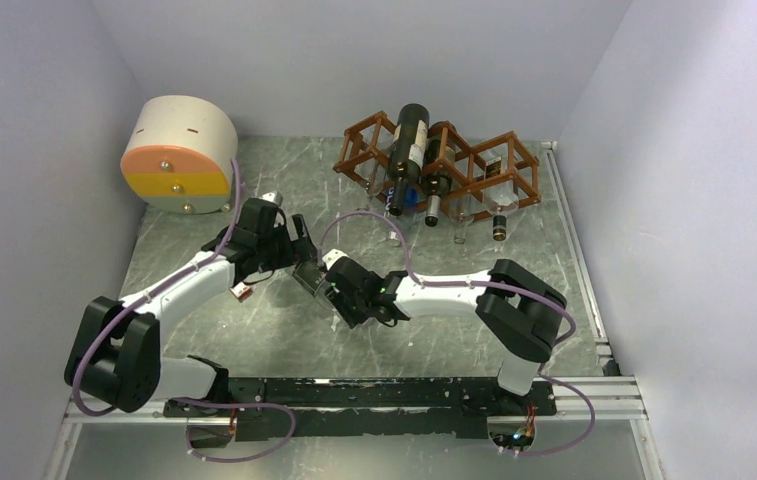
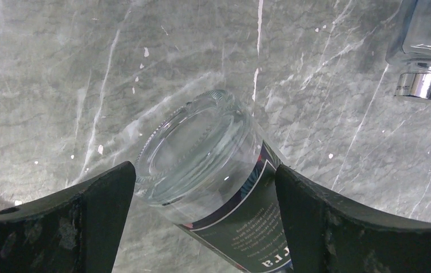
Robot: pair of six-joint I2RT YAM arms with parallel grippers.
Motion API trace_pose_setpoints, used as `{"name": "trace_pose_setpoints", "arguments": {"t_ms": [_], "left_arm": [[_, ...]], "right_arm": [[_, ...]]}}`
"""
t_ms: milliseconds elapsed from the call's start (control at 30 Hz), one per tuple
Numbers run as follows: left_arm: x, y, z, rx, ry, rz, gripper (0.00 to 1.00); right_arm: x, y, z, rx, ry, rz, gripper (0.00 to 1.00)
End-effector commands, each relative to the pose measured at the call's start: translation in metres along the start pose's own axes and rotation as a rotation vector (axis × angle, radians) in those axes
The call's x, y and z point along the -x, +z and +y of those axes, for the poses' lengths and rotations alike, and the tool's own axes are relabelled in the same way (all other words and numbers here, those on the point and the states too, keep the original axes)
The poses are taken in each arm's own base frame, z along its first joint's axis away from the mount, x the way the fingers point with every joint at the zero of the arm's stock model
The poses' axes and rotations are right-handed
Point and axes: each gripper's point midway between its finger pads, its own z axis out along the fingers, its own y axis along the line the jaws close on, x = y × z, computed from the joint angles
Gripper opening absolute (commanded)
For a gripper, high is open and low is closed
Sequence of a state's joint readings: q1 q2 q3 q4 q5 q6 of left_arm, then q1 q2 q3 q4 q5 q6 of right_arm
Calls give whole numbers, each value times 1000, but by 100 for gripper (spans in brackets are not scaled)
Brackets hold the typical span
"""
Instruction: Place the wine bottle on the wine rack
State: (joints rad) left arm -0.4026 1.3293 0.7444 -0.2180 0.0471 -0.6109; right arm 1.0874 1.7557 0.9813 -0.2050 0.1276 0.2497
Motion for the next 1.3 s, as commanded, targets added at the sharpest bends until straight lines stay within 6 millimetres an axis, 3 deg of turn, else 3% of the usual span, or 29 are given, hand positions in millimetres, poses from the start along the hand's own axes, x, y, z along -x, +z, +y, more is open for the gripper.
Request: {"name": "trace_pose_setpoints", "arguments": {"t_ms": [0,267,567,900,1033,1267], "left_arm": [[21,-19,-7,5,-16,-78,95],[65,-59,-3,84,-21,-265,95],[96,-108,5,151,-28,-422,95],[120,-157,2,132,-33,-582,95],[119,-163,3,137,-26,-585,95],[115,-168,4,125,-12,-580,95]], "right_arm": [[5,-4,-1,8,-3,-56,0],[35,-35,-4,14,6,-211,0],[75,-86,-1,61,15,-402,0],[146,-167,-9,32,46,-671,0],[181,-207,-23,-41,73,-774,0],[221,-269,-57,-215,158,-836,0]]}}
